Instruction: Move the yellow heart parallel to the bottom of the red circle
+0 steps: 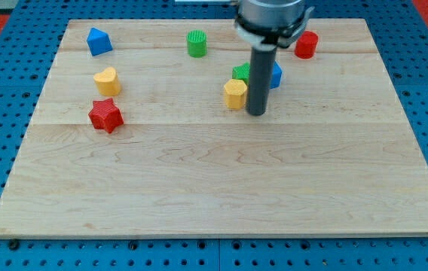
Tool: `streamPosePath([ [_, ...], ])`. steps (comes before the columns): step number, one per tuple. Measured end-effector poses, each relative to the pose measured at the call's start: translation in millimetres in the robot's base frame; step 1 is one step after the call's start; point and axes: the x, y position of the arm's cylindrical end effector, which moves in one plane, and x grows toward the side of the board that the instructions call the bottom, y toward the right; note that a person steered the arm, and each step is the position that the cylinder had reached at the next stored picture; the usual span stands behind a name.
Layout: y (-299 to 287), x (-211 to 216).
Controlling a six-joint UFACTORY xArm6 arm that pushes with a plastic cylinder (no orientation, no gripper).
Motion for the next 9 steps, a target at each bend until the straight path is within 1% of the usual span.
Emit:
streamPosePath([
  [1, -74.6, -3.2],
  [2, -91.1, -81.5],
  [3, -137.0, -145.2],
  [4, -212.9, -153.8],
  [5, -224.5, -95.7],
  [6, -222.6, -67.7],
  [7, -261.7, -72.9],
  [8, -273.7, -55.8],
  [9, -237.9, -28.8],
])
